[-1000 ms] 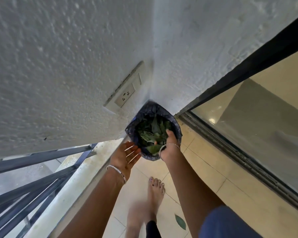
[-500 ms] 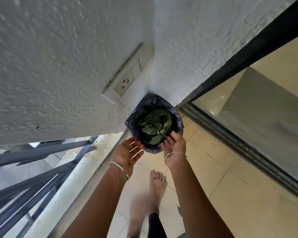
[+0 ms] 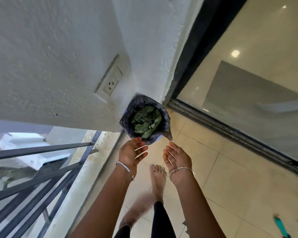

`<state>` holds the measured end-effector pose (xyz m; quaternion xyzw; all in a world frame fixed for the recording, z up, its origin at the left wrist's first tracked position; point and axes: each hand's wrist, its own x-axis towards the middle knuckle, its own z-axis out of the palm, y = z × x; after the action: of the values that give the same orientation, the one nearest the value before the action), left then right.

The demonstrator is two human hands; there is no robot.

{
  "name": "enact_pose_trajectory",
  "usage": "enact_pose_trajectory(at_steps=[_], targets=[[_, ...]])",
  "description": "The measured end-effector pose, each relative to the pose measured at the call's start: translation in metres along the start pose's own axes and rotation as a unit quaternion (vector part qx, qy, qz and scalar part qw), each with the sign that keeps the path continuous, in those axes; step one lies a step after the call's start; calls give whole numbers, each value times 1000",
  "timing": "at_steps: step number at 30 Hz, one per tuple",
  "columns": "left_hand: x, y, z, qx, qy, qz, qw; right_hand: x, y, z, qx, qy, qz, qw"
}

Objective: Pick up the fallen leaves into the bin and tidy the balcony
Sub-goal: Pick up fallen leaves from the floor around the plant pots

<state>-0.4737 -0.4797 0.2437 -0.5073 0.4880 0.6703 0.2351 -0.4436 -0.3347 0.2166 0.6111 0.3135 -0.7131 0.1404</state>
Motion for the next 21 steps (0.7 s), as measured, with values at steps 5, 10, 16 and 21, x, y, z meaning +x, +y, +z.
enact_pose_trajectory(at_steps=[5,10,16,21], targets=[[-65,-12,12,51,-72,-4,996,-72,-17,-49,63,-2,-46,997],[-154,-14,25,109,-146,-1,983,-165,-26,-109,134,5,-80,988],[-269,-30,35,182,-231,11,956,-277,-19,-194,242,12,-96,965],[-355,-77,59,290,-304,-4,908,-347,-9,-276,349,42,-135,926]])
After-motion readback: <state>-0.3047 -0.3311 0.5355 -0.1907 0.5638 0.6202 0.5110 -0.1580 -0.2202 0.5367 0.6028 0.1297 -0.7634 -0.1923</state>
